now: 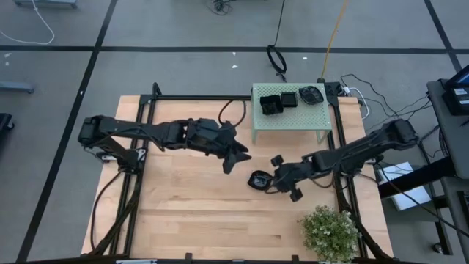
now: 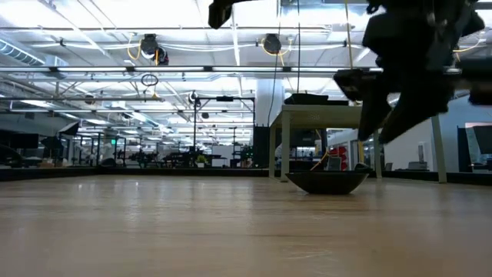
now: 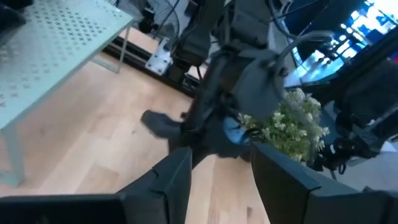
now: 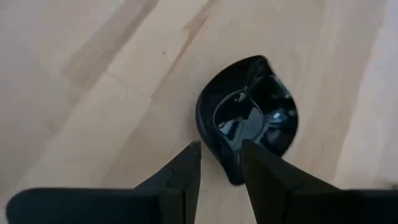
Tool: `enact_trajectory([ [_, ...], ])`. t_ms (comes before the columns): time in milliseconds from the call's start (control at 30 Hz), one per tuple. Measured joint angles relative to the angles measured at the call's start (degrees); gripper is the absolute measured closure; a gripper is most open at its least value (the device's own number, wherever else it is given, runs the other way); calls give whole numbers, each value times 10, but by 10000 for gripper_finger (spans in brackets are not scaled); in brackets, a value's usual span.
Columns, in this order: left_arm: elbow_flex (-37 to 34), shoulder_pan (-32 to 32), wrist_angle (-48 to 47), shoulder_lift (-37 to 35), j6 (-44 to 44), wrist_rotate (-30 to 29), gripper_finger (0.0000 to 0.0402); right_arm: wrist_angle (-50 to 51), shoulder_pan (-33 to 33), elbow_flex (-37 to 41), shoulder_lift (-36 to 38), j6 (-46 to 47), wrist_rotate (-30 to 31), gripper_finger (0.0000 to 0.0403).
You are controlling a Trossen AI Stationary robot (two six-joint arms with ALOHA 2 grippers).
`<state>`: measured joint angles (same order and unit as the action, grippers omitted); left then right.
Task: Pick & Place Mini shaped plates
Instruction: Stack the black leaf-shaped plate on top of the leaf-shaped plate on the shelf
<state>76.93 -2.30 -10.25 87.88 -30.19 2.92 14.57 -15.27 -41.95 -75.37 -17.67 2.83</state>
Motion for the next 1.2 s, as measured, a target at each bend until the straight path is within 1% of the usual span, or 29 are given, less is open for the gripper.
enact_trajectory([
  [233,0,-21,-9,1,-1,0,231,-59,-1,0,-95,-104,2,300],
  [367,0,-31,-18,2,-1,0,231,-68,-7,0,-130,-145,2,300],
  [433,0,-35,-16,1,-1,0,231,-74,-11,0,-145,-163,17,300],
  [600,0,-38,-18,2,-1,0,231,-114,-21,-1,-168,-177,74,300],
  [800,0,-37,-20,2,7,0,231,-140,-26,0,-174,-173,81,304],
  [933,0,-37,-20,2,27,0,231,-140,-29,0,-175,-138,106,330],
  [1100,0,-37,-20,2,29,0,231,-137,-34,0,-171,-108,120,393],
  [1200,0,-37,-20,2,29,0,231,-132,-40,0,-155,-100,122,395],
])
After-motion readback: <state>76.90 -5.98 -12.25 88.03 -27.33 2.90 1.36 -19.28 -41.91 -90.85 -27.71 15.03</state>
